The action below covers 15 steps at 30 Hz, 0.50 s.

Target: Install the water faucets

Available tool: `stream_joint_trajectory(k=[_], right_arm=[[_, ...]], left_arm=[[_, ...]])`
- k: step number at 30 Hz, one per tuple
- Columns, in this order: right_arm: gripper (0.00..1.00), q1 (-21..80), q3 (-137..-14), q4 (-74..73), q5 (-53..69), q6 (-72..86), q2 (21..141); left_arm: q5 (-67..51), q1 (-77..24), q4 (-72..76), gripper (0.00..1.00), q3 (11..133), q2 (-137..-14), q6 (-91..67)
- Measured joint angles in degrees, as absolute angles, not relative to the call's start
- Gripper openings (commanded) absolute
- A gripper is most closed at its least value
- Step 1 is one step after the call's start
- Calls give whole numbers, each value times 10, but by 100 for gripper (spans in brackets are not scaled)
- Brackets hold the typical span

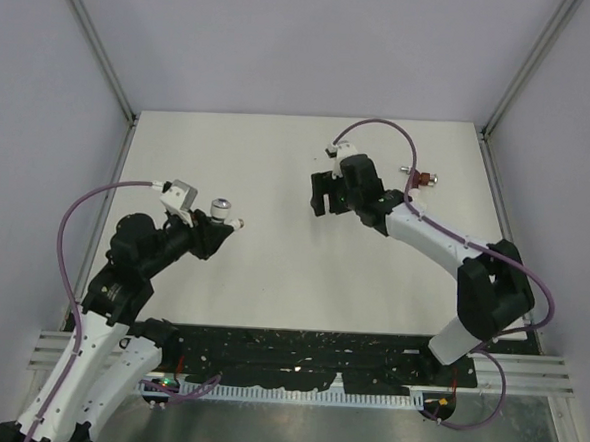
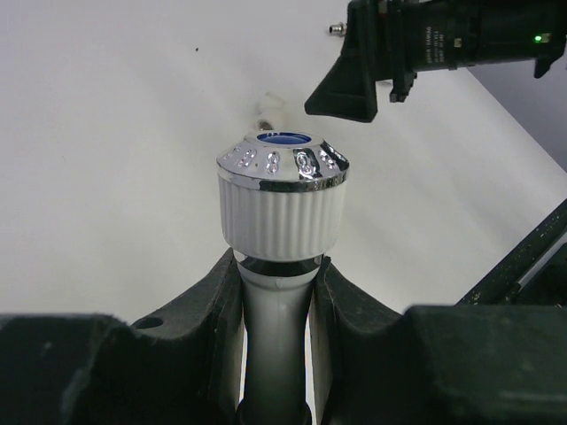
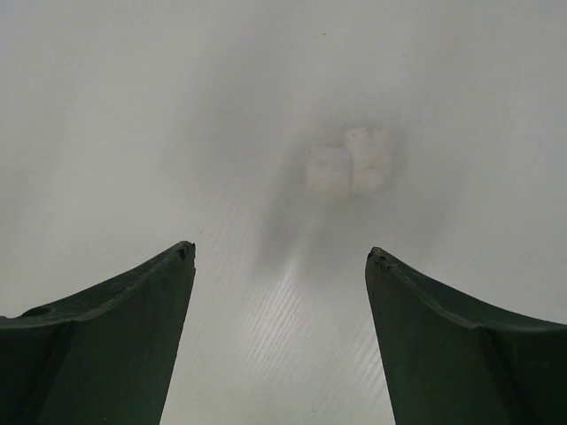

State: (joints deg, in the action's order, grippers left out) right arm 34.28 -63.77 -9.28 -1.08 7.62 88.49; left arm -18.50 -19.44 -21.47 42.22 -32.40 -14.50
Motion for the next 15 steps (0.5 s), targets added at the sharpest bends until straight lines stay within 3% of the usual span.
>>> stream_joint_trajectory(k=[11,15], right_arm=[[72,279,-797,-121,-57,195,1107],[61,279,-818,-125,-61,221,1149]], left_arm=[[-167,-194,-199,0,417,-291,-133],[-155,-194,-199,0,416,-288,-126]])
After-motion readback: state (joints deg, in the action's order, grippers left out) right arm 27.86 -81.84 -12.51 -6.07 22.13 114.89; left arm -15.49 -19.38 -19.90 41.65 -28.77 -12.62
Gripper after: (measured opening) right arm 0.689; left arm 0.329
